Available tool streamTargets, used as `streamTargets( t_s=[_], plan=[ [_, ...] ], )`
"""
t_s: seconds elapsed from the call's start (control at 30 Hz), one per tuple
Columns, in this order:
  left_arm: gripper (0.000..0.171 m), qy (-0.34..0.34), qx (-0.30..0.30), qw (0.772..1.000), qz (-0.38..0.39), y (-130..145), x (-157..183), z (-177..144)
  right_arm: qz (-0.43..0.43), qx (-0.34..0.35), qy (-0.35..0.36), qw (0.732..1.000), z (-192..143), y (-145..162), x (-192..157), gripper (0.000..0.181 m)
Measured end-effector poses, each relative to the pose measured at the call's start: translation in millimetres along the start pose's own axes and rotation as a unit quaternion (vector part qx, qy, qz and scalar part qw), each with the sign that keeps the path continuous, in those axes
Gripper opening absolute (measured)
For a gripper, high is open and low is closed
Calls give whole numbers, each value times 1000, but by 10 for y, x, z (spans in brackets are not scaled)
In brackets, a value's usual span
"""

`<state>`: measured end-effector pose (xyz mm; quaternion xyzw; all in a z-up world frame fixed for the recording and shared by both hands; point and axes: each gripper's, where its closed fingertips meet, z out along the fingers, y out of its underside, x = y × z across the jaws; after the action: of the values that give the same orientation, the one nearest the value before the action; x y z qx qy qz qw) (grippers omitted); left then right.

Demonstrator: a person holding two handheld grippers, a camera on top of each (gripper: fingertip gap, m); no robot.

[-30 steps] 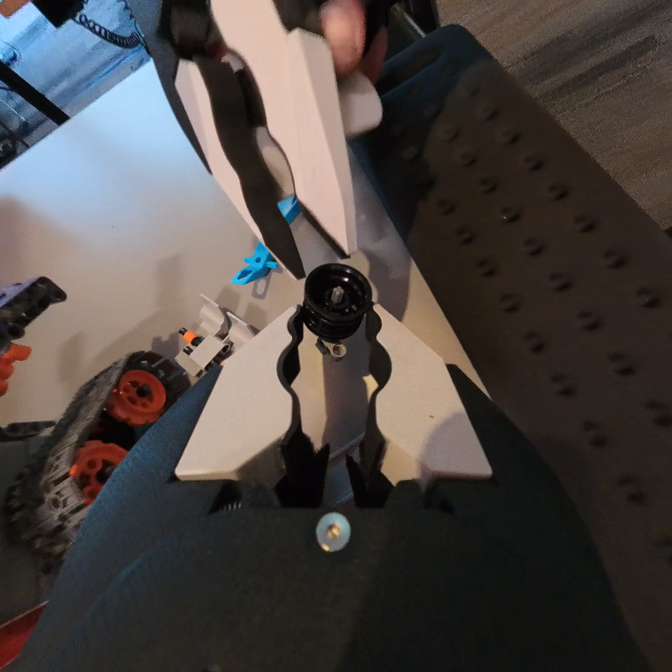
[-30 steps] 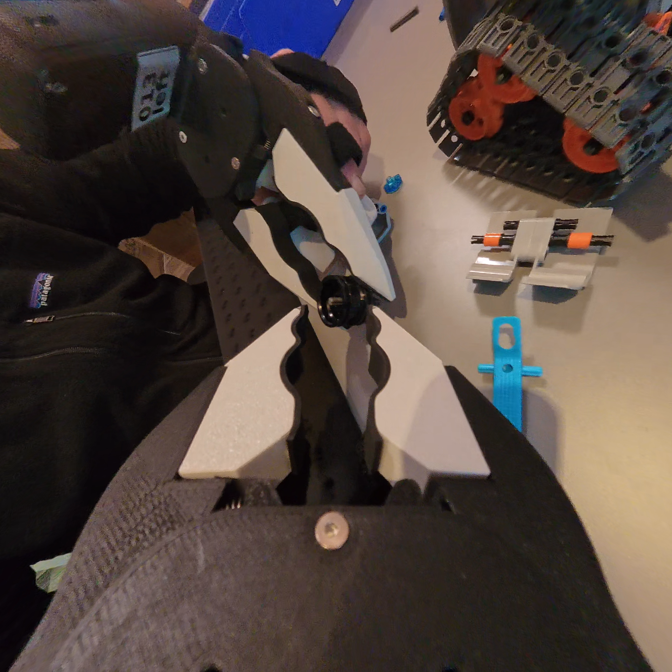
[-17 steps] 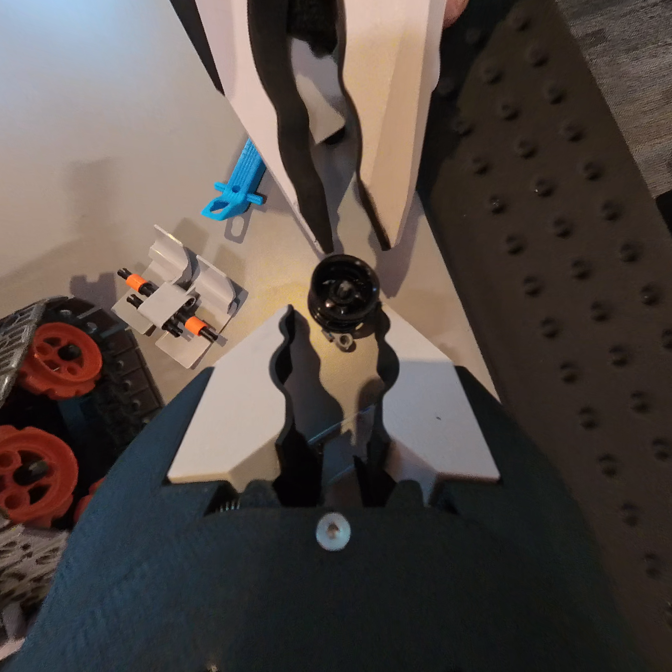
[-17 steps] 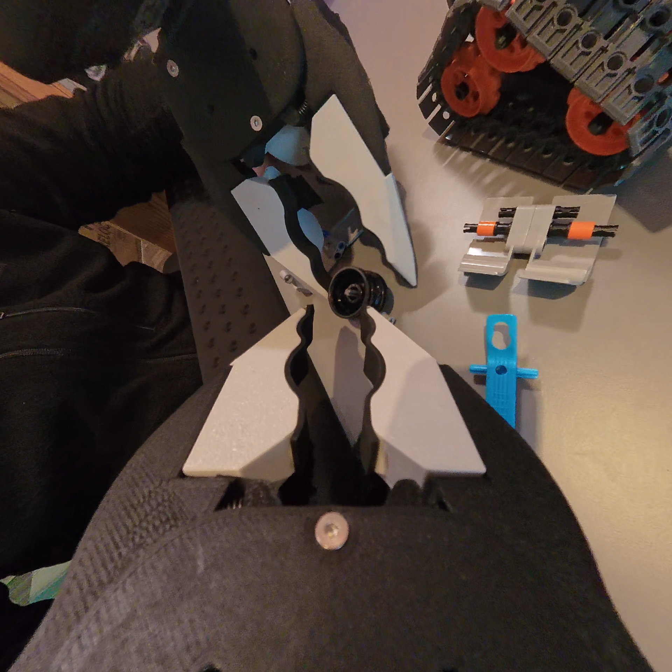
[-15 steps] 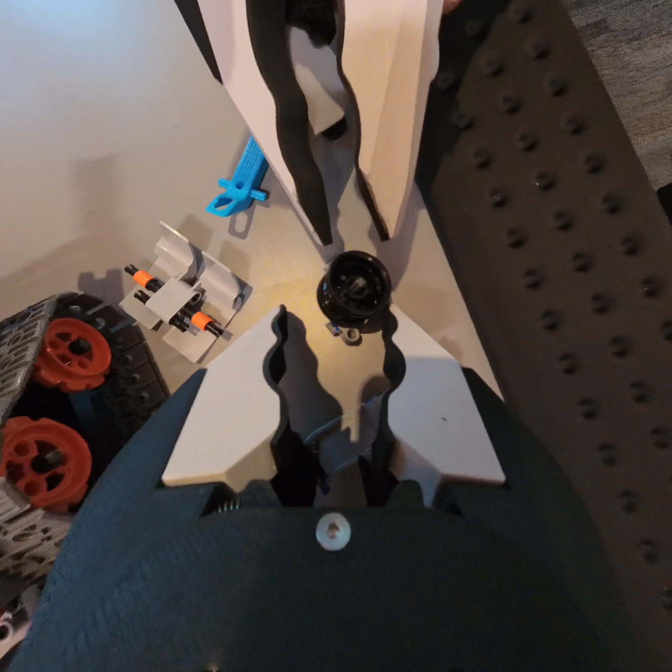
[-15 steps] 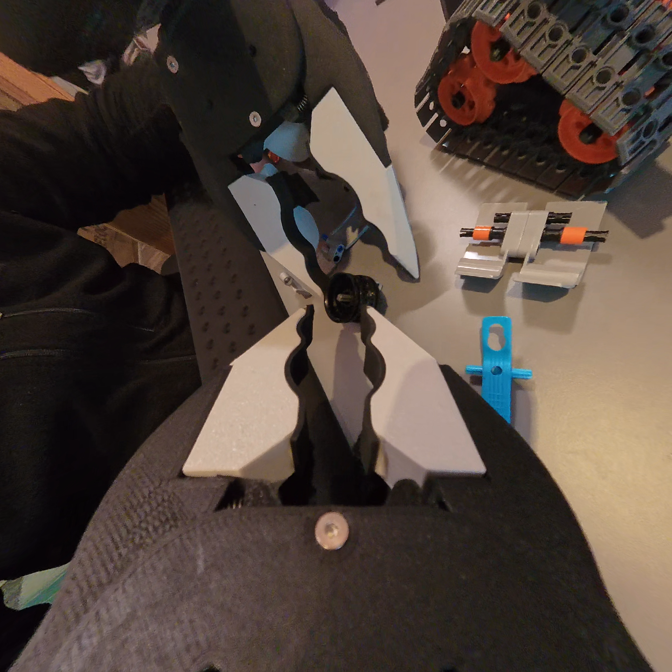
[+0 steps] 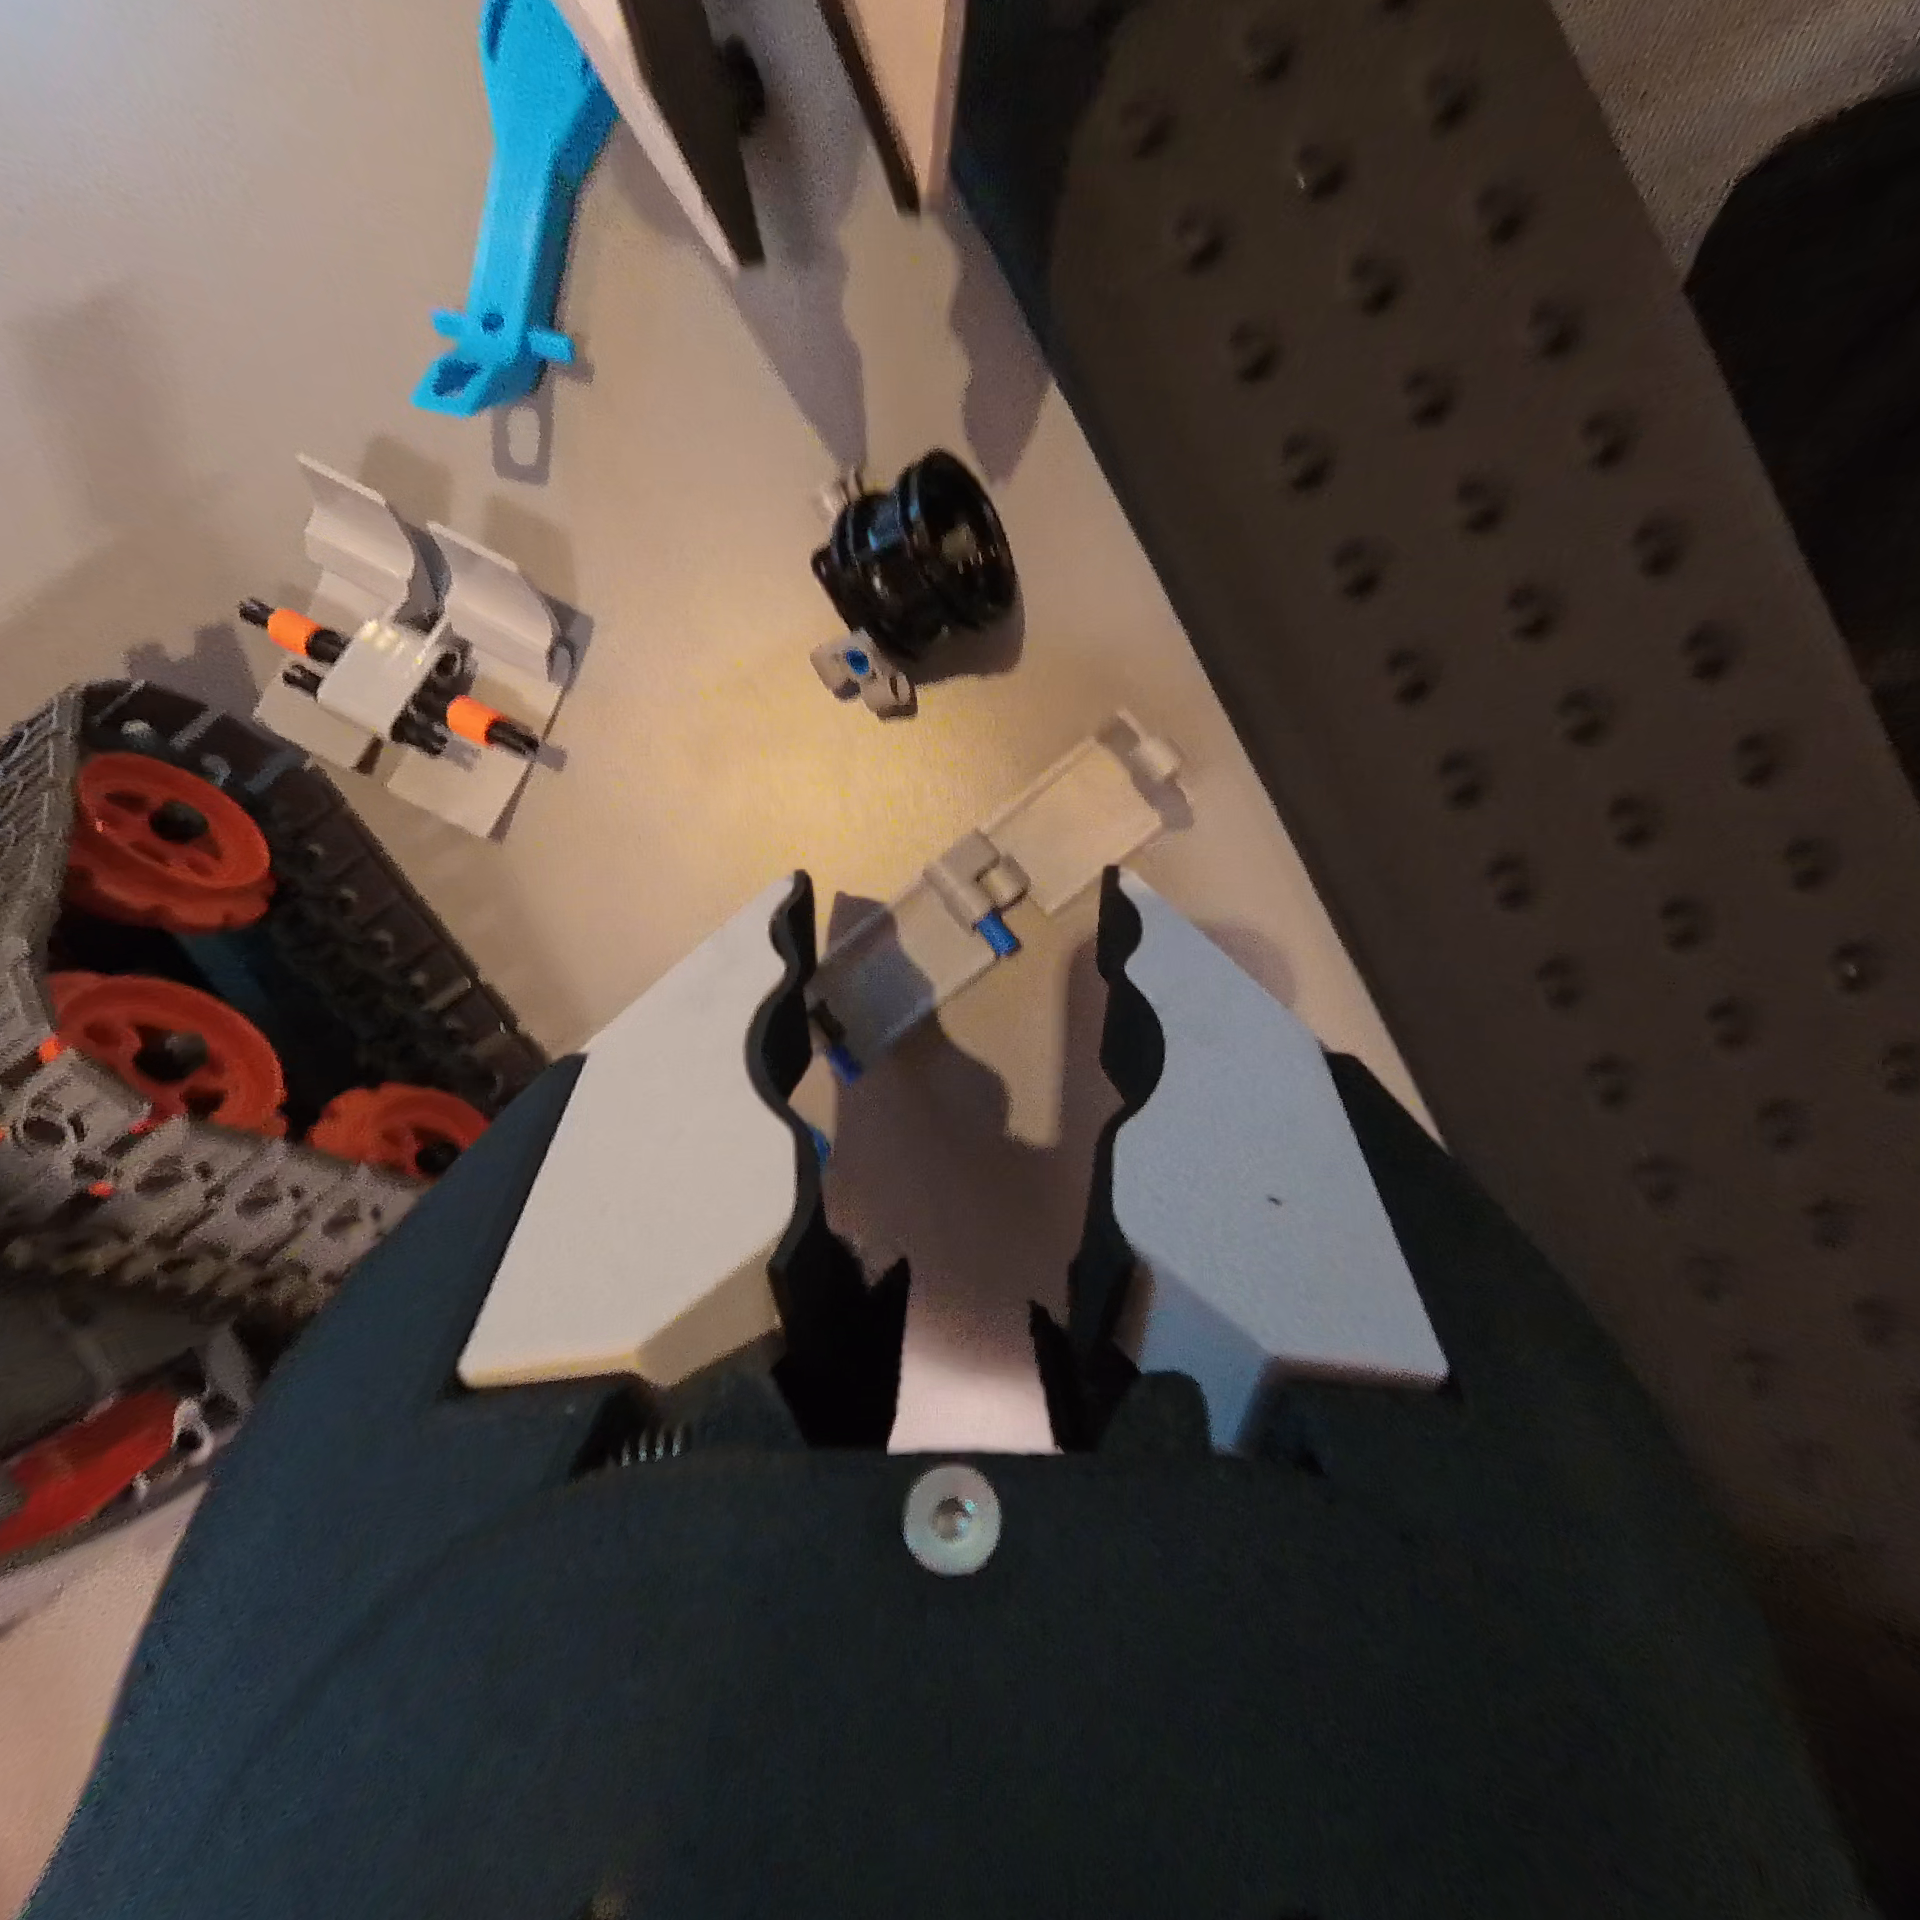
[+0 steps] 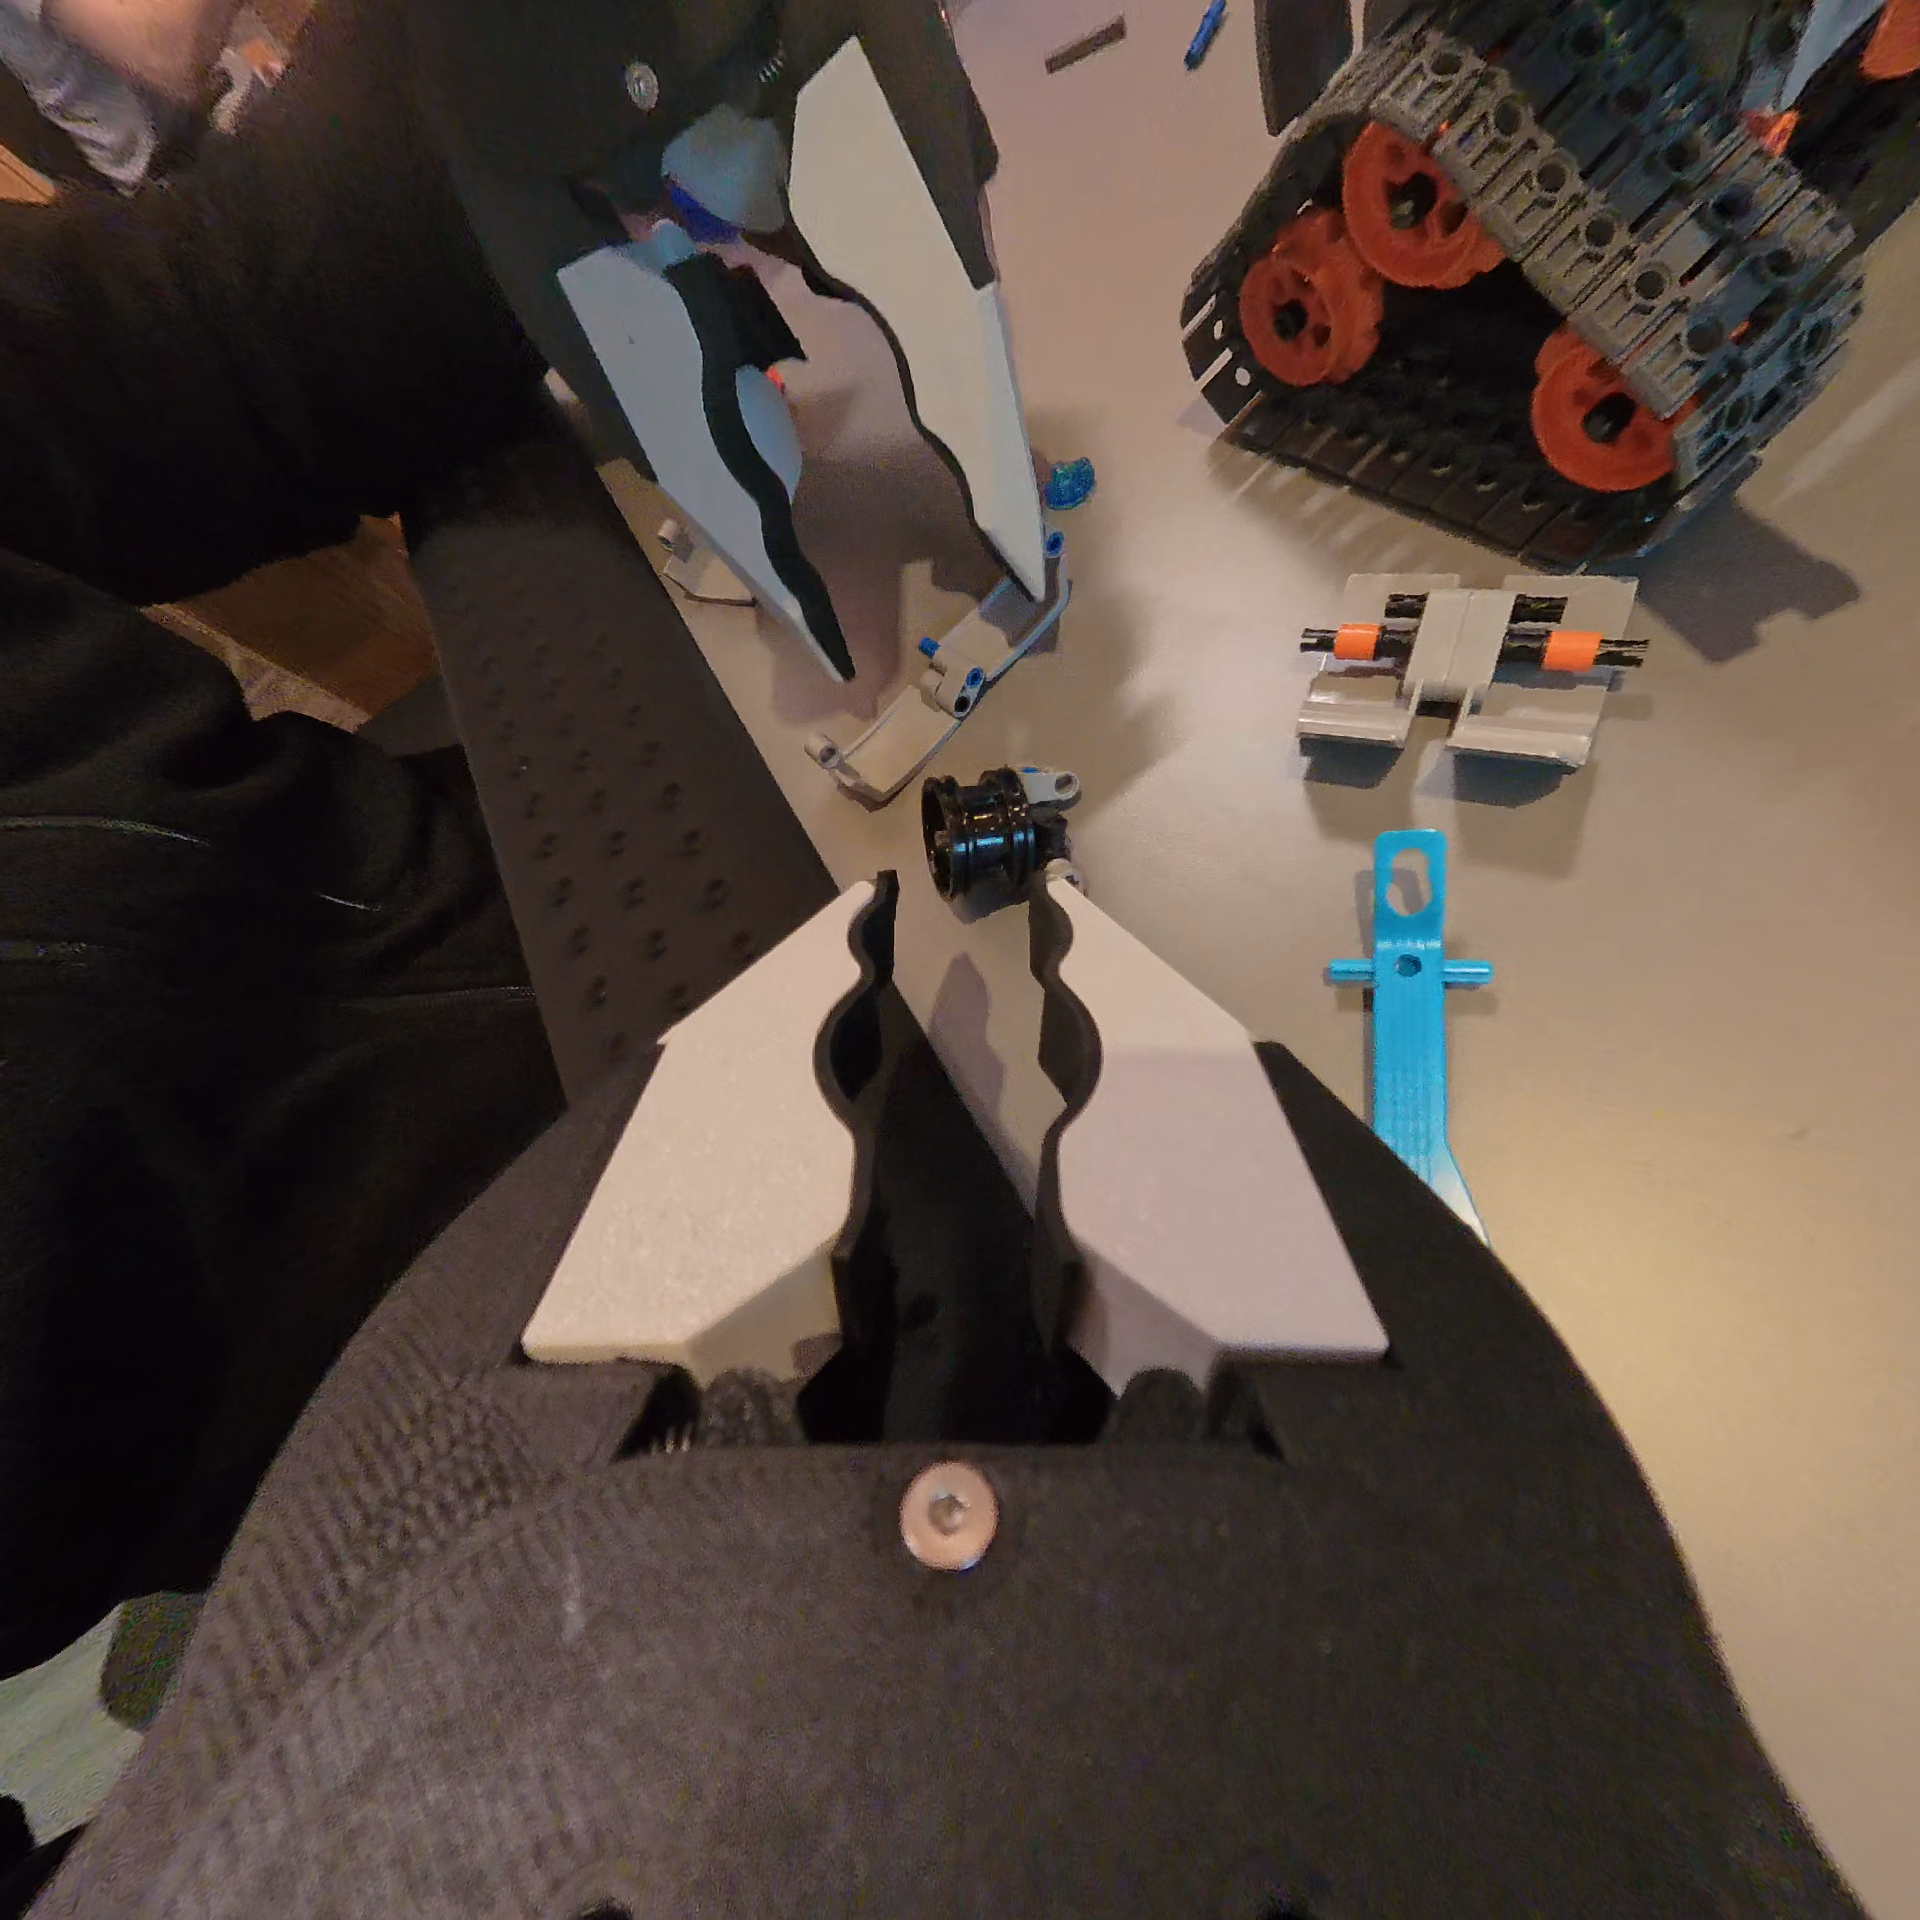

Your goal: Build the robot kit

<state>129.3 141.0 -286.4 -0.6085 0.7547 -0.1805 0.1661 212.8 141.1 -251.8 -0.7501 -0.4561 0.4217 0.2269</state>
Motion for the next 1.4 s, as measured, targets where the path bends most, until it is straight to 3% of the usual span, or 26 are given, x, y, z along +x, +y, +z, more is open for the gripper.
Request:
streamTargets(
  t_s=[0.23, 0.43, 0.63, 0.77, 0.83, 0.97, 1.13, 1.27, 1.4],
  plan=[
    [54, -30, -45, 998, 23, 219, -20, -61, -34, 10, 23, 999, -35, 21, -161, 25],
    [62, -87, -5, 996, -2, 144, -200, -238, -53, 14, 38, 998, -34, 15, -232, 26],
    [34, -93, -12, 991, -94, 336, -333, -150, -63, 37, 43, 996, -94, -59, -281, 25],
    [10, -96, -27, 989, -107, 406, -347, -10, -62, 36, 47, 996, -80, -36, -280, 24],
    [5, -109, -19, 989, -95, 362, -376, -27, -63, 42, 51, 996, -87, -44, -277, 23],
    [5, -147, 15, 988, -51, 107, -426, -220, -63, 73, 62, 993, -141, -145, -291, 23],
    [6, -229, 75, 969, 61, -505, -406, -562, -61, 138, 78, 985, -177, -371, -349, 29],
    [6, -277, 58, 949, 137, -862, -333, -627, -54, 167, 98, 980, -148, -475, -354, 41],
    [6, -308, 80, 929, 188, -1206, -238, -652, -50, 196, 112, 973, -206, -566, -345, 36]
  ],
)
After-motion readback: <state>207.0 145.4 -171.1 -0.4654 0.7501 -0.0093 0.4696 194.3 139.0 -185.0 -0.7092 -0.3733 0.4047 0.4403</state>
